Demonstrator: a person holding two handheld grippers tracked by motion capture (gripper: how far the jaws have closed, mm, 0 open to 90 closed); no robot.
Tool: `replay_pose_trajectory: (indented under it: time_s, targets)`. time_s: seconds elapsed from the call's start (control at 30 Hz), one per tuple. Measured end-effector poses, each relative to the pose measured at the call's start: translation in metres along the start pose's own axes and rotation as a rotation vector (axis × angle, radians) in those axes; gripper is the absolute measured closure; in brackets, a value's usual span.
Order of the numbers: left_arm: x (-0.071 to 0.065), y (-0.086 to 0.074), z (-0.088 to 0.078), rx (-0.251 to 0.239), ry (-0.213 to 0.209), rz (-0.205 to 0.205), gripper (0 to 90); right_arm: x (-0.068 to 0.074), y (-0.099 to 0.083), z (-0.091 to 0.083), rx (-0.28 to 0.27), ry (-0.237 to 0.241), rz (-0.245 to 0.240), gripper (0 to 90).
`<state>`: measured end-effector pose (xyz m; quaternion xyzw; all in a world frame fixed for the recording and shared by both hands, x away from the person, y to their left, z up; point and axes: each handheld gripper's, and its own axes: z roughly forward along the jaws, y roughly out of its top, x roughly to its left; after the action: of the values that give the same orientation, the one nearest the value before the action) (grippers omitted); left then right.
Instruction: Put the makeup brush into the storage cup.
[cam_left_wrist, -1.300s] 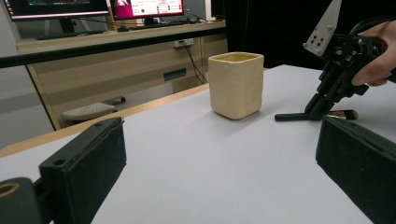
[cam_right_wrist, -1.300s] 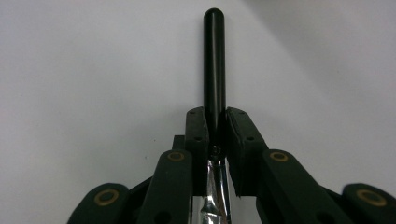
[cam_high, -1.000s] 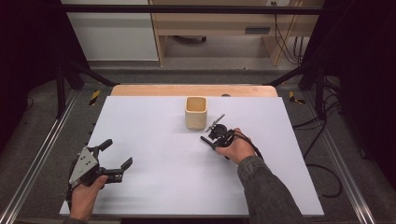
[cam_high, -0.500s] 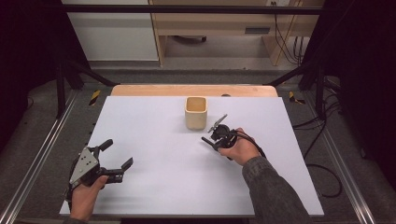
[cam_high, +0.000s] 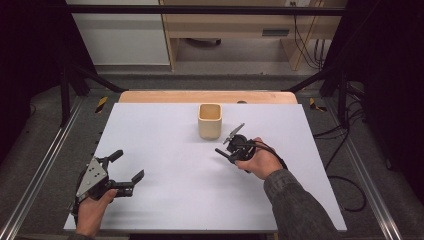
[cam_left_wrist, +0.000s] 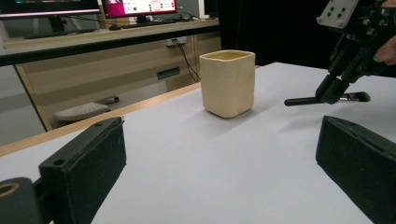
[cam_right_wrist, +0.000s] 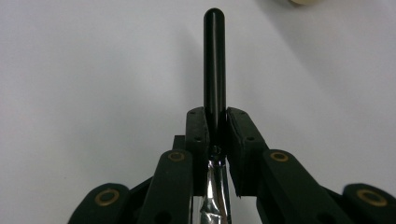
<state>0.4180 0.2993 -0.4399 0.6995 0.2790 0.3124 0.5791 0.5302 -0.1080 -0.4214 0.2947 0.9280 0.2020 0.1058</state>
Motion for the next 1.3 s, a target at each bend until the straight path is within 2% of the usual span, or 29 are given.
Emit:
replay_pose_trajectory:
  time_s: [0.17,0.2,0.27,0.33,0.4,0.53,0.77,0.9,1.0,1.3]
  targets:
    - [-0.009,0.003,0.005,0.007,-0.026,0.024,1.1,0.009,0.004,-0.013,0.002,0.003,-0.040,79.6]
    - [-0.014,0.005,0.008,0.012,-0.042,0.046,1.1,0.010,0.005,-0.016,-0.001,0.004,-0.044,79.6]
    - [-0.017,0.006,0.009,0.016,-0.049,0.058,1.0,0.012,0.007,-0.022,0.000,0.001,-0.062,79.6]
    - [-0.023,0.008,0.013,0.020,-0.079,0.071,1.1,0.012,0.008,-0.025,0.000,0.003,-0.067,79.6]
    - [-0.031,0.010,0.019,0.035,-0.112,0.103,1.1,0.013,0.009,-0.030,-0.002,0.007,-0.077,79.6]
    - [-0.044,0.015,0.030,0.044,-0.150,0.127,1.2,0.013,0.011,-0.039,0.017,0.014,-0.093,79.6]
    - [-0.059,0.025,0.049,0.088,-0.173,0.162,1.4,0.011,0.014,-0.052,0.020,0.016,-0.108,79.6]
    - [-0.067,0.032,0.059,0.105,-0.184,0.195,1.6,0.011,0.019,-0.056,0.018,0.021,-0.116,79.6]
    - [-0.073,0.039,0.065,0.118,-0.202,0.238,3.9,0.013,0.023,-0.058,0.022,0.025,-0.124,79.6]
    - [-0.086,0.052,0.081,0.122,-0.228,0.289,3.9,0.019,0.032,-0.063,0.031,0.022,-0.153,79.6]
